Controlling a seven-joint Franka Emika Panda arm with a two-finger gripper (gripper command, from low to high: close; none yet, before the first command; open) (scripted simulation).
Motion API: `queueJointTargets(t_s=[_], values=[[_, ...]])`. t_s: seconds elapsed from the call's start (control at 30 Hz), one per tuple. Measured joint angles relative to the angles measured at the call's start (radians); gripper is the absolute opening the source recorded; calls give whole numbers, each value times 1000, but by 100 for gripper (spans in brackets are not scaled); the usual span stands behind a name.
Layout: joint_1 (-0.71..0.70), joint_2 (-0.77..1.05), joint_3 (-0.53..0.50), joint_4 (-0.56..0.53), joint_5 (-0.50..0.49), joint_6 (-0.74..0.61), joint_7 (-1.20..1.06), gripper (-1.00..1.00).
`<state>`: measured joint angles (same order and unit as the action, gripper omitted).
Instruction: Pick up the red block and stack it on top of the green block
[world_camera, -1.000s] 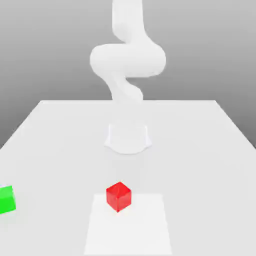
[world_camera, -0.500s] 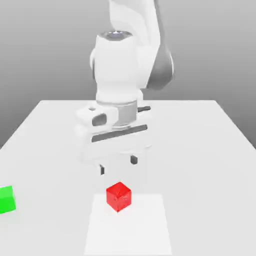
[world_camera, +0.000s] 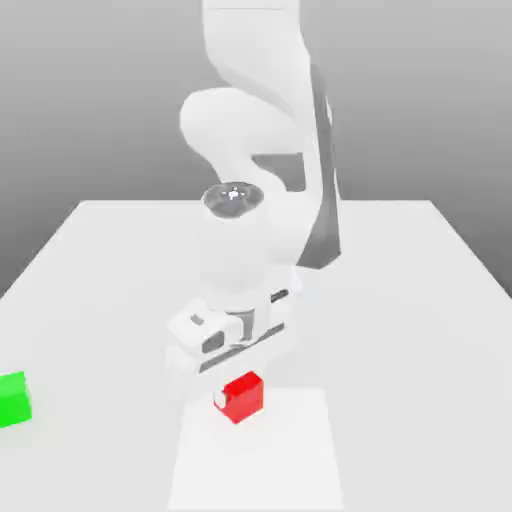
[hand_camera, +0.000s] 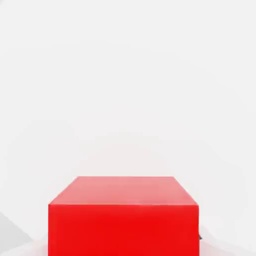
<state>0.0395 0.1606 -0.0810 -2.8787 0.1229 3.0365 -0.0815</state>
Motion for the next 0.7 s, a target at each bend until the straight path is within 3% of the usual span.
queueJointTargets(t_s=[0.23,0.63,0.7], values=[[-28,-226,-36,-22,-143,-202,101,-100],[-448,-44,-265,384,-38,-437,-18,-100],[-475,15,-263,414,1,-412,-49,-100]])
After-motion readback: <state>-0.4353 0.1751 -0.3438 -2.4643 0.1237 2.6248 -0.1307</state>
